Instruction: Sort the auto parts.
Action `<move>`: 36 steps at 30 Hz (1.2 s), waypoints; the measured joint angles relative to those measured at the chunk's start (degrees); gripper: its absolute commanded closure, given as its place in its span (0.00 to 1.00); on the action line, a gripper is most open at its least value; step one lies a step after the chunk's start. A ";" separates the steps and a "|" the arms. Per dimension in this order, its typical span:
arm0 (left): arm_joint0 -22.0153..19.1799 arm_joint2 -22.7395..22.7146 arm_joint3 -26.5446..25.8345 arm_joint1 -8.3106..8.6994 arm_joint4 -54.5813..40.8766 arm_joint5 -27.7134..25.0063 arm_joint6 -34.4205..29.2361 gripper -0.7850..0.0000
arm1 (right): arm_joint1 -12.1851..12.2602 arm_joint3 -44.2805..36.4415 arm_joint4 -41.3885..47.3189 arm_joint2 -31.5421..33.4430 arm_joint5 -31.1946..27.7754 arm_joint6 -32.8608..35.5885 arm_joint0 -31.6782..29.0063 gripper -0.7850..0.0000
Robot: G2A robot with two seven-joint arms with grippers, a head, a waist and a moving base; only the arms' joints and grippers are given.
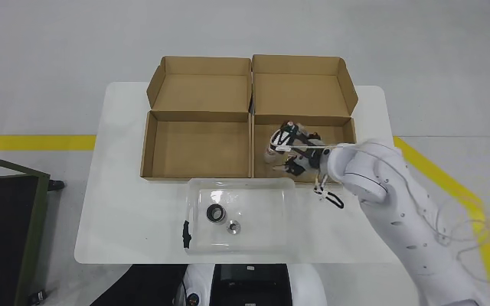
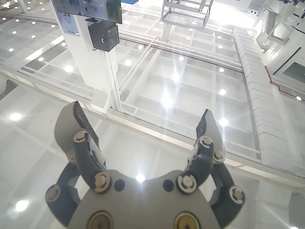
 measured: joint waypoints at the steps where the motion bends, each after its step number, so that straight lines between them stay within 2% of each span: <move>1: 0.00 0.00 0.00 0.00 0.00 0.00 0.00 0.00 | 0.08 -1.08 0.46 0.29 0.10 0.13 -0.46 0.00; 10: 0.00 0.00 0.00 0.00 0.00 0.00 0.00 0.00 | 0.73 -9.30 2.48 0.74 -0.90 0.17 -5.02 0.00; 17: 0.00 0.00 0.00 0.00 0.00 0.00 0.00 0.00 | 0.87 -13.70 4.85 -1.87 -4.04 -1.07 -6.93 0.00; 25: 0.00 0.00 0.00 0.00 0.00 0.00 0.00 0.00 | 0.26 -9.05 9.67 -7.41 -9.34 -4.42 -4.96 0.00; 29: 0.00 0.00 0.00 0.00 0.00 0.00 0.00 0.00 | -0.07 -6.55 11.53 -9.65 -11.54 -6.10 -3.73 0.08; 34: 0.00 0.00 0.00 0.00 0.00 0.00 0.00 0.00 | -0.43 -4.35 10.59 -12.74 -13.77 -7.66 -2.96 0.06; 36: 0.00 0.00 0.00 0.00 0.00 0.00 0.00 0.00 | -0.58 -3.02 10.39 -13.90 -14.52 -8.16 -2.59 0.08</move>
